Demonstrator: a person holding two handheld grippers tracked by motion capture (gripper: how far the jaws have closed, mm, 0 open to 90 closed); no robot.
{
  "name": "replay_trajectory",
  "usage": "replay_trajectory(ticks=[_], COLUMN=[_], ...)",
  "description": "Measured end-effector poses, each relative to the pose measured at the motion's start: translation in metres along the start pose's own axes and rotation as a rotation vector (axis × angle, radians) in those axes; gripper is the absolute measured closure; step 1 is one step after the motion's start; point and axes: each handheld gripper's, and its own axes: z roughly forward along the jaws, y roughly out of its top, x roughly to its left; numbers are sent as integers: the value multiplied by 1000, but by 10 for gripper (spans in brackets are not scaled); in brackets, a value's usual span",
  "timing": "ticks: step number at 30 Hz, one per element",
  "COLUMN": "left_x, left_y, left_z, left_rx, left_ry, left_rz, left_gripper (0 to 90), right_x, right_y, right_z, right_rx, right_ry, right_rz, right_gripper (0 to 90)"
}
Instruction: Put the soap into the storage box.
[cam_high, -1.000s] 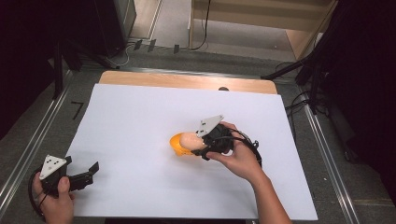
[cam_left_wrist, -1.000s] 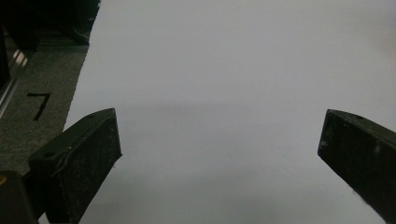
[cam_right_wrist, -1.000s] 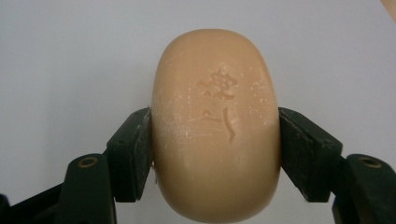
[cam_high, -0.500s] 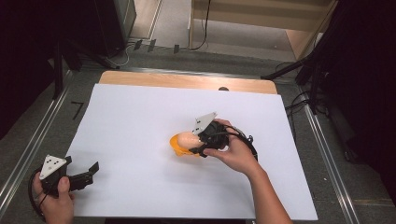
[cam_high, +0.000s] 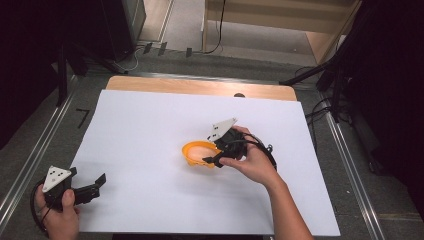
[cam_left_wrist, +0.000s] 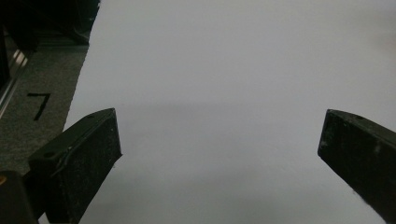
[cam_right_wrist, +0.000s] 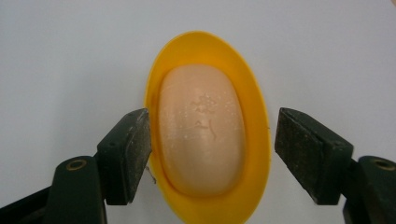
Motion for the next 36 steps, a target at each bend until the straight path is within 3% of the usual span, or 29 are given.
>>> replay_trajectory(ticks=[3,7,17,36], left_x=[0,0,0,-1], left_y=[0,0,0,0], left_z=[0,0,0,0], left_rx=[0,-1,4,1], left_ry=[0,-2,2,3], left_rz=[-2,-1,3,3], left_gripper=[0,0,0,0], right_x=[1,3,6,12], right_y=[-2,-6,-22,-78], right_z=[-1,-6,-25,-51], right_rx=[11,-33,-75,-113], right_ry=[-9,-5,-38,-124], right_rz=[2,36,75,218], right_gripper=[272,271,270,274])
